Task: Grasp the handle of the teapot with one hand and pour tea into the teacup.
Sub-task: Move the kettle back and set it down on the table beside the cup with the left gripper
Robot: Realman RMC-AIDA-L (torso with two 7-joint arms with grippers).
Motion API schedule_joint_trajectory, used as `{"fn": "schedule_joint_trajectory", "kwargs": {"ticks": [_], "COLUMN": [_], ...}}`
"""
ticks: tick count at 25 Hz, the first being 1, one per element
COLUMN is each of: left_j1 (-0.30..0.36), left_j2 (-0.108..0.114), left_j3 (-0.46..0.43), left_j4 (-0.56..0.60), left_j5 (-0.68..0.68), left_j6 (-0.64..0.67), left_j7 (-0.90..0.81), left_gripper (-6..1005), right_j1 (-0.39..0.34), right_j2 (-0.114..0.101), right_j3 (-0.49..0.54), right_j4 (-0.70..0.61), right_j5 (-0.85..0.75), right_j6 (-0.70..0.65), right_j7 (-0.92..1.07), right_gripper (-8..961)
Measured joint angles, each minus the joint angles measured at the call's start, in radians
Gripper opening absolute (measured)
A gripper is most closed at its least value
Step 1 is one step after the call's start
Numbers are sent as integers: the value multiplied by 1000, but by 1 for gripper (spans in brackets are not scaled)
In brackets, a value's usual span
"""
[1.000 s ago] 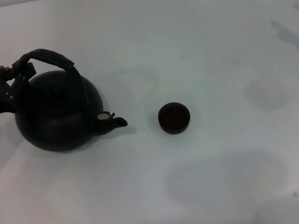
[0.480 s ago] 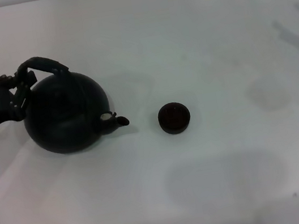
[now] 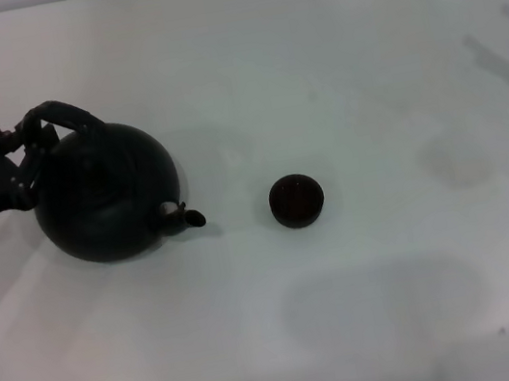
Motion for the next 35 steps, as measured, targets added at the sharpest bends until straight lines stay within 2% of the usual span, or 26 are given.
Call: {"fn": "schedule_joint_trajectory", "kwargs": {"ticks": [13, 19, 22, 27, 32, 35], "left_j1": [0, 5, 12, 27, 46, 57], "left_j2": [-2, -1, -1, -1, 0, 0], "left_j3": [0, 0, 0, -1, -1, -1], "left_j4": [-19, -37, -57, -71, -79, -86], "left_j5": [-18, -76, -119, -157, -174, -193], "left_j6": [1, 29, 67, 92, 112, 119], "left_j7": [64, 123, 176, 223, 239, 253], "left_gripper": [389, 578, 748, 865, 872, 872], "right_j1": [-4, -14, -23, -33, -57, -82], "right_j2": [-3, -5, -5, -11, -15, -9], "right_j3": [1, 10, 11, 12, 15, 29], "right_j4": [0, -1, -8, -9, -11, -13], "right_j5": [0, 0, 0, 4, 7, 11], "right_j6": [-3, -4, -4, -4, -5, -1], "right_j7": [-3, -6, -8, -8, -16, -52], "right_gripper": [850, 850, 851, 851, 851, 851]}}
